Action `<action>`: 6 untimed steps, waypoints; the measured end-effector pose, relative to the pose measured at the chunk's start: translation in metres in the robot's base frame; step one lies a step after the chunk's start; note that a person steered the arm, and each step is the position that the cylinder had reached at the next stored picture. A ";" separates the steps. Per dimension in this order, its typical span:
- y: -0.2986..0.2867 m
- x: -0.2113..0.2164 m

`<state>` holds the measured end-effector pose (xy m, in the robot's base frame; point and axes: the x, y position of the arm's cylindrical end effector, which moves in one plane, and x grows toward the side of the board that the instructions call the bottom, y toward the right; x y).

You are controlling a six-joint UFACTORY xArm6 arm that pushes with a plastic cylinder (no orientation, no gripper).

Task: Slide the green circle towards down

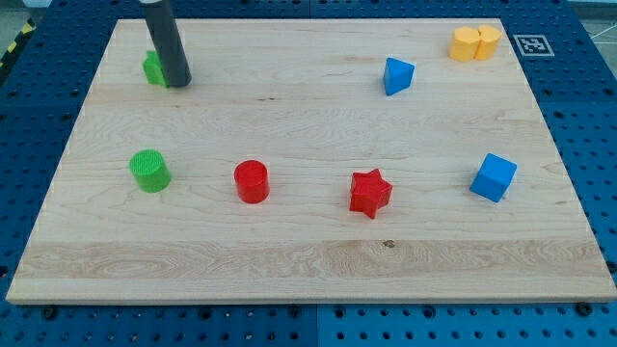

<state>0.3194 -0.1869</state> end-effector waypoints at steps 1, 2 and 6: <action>-0.016 -0.014; -0.025 -0.029; -0.013 0.148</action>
<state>0.4672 -0.2003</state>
